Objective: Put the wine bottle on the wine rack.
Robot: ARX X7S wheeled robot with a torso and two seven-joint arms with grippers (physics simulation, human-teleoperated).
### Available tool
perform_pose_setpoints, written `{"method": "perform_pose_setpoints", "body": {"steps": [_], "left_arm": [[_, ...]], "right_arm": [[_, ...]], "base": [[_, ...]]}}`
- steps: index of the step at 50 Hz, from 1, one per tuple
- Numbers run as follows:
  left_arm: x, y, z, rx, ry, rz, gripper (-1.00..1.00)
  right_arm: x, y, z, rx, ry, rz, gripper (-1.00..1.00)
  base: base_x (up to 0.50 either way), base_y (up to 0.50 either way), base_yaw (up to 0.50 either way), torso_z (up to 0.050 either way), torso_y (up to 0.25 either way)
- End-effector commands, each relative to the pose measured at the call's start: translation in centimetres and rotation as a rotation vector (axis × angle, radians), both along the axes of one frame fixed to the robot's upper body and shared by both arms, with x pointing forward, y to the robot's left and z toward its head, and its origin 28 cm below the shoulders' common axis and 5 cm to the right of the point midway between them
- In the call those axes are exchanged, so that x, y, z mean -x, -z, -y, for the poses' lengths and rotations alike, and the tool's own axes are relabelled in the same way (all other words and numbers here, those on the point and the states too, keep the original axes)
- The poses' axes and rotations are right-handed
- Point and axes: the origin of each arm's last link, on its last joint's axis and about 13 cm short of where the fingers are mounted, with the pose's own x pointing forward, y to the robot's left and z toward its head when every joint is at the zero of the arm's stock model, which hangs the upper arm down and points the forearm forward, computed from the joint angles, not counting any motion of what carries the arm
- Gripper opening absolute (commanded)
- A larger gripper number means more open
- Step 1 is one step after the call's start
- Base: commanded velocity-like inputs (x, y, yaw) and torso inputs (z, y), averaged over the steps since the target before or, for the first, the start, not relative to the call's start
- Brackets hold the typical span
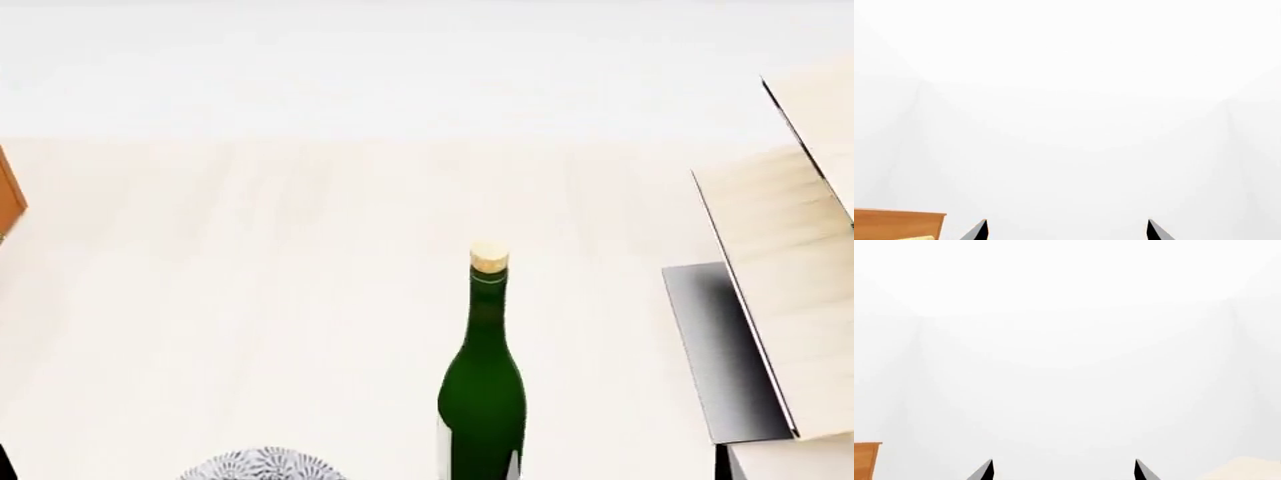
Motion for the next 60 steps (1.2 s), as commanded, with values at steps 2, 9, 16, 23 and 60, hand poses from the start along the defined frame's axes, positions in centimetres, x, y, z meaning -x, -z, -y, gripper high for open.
{"method": "perform_pose_setpoints", "body": {"steps": [2,9,16,23,60], "left_arm": [[-0.01,0.06,0.02,0.0,0.002,-0.001,1.0],[-0.02,0.09,0.07,-0.002,0.003,-0.001,1.0],[-0.01,0.11,0.09,-0.002,0.004,-0.003,1.0],[0.01,0.1,0.14,-0.005,0.005,-0.002,1.0],[-0.01,0.15,0.19,-0.004,0.007,-0.004,1.0]], "right_arm": [[0.04,0.08,-0.07,0.003,-0.005,-0.003,1.0],[0.05,0.15,-0.09,0.005,-0.007,-0.003,1.0],[0.01,0.24,-0.12,0.008,-0.007,-0.005,1.0],[-0.05,0.24,-0.06,0.01,-0.007,-0.008,1.0],[-0.37,0.65,-0.18,0.023,-0.008,-0.021,1.0]], "base": [[0.0,-0.27,0.0,0.0,0.0],[0.0,-0.27,0.0,0.0,0.0],[0.0,-0.27,0.0,0.0,0.0],[0.0,-0.26,0.0,0.0,0.0],[0.0,-0.24,0.0,0.0,0.0]]}}
